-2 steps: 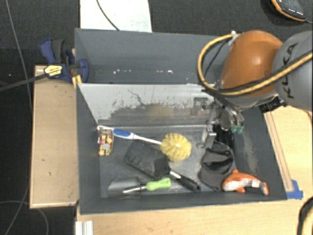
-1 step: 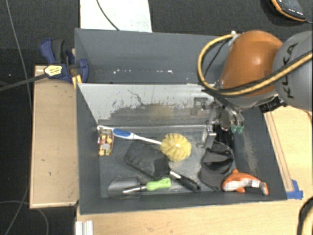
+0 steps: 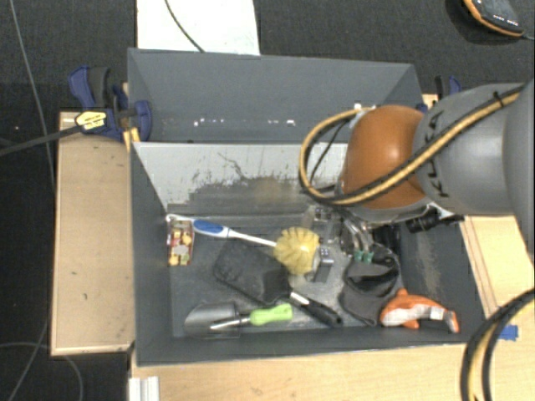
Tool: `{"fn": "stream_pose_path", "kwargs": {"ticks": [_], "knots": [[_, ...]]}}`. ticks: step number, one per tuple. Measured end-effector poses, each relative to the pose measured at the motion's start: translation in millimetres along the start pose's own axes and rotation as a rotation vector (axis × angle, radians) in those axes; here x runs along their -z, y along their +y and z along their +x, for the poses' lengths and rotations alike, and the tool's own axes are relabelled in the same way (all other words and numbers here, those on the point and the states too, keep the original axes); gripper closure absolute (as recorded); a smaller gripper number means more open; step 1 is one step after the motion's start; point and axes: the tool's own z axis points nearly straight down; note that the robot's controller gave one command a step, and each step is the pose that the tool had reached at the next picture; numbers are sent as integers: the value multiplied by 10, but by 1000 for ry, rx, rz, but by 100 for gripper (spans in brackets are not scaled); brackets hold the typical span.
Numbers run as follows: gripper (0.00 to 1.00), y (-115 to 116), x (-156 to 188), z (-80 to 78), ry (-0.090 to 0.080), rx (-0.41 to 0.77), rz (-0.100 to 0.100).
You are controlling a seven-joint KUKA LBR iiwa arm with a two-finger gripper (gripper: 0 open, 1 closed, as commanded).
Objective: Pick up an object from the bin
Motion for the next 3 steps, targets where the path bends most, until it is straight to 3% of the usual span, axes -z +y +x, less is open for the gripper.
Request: {"fn": "stream_pose_path", "kwargs": {"ticks": [1,2,3], "knots": [[0,9,-55,17,9,1,0],[0,-311,294,-9,2,224,-1],[0,-355,332,-17,1,222,0]]}}
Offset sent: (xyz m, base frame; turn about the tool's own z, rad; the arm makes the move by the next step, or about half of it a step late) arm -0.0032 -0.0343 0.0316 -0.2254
